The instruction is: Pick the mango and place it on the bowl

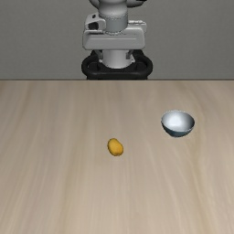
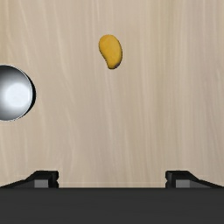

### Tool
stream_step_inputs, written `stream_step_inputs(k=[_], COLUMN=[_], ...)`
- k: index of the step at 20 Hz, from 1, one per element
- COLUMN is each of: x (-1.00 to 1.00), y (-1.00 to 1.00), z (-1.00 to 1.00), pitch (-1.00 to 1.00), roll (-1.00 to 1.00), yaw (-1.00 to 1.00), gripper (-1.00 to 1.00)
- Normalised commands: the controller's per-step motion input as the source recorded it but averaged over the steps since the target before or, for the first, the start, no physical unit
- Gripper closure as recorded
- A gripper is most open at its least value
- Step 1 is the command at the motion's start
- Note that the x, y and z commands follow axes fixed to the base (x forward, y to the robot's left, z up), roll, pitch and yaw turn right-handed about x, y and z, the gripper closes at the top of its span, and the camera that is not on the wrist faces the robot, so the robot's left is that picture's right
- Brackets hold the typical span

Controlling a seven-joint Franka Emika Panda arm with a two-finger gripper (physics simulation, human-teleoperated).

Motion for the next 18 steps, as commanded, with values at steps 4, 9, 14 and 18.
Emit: stream_step_inputs(k=[4,9,14,18], x=[1.00,1.00,1.00,0.00], y=[0.00,0.00,0.00,0.00], z=[0.00,0.00,0.00,-1.00], pitch=[0.00,0.00,0.00,0.00], roll=[0.00,0.00,0.00,0.00], yaw=[0.00,0.00,0.00,0.00], gripper=[-1.00,-1.00,-1.00,-1.00])
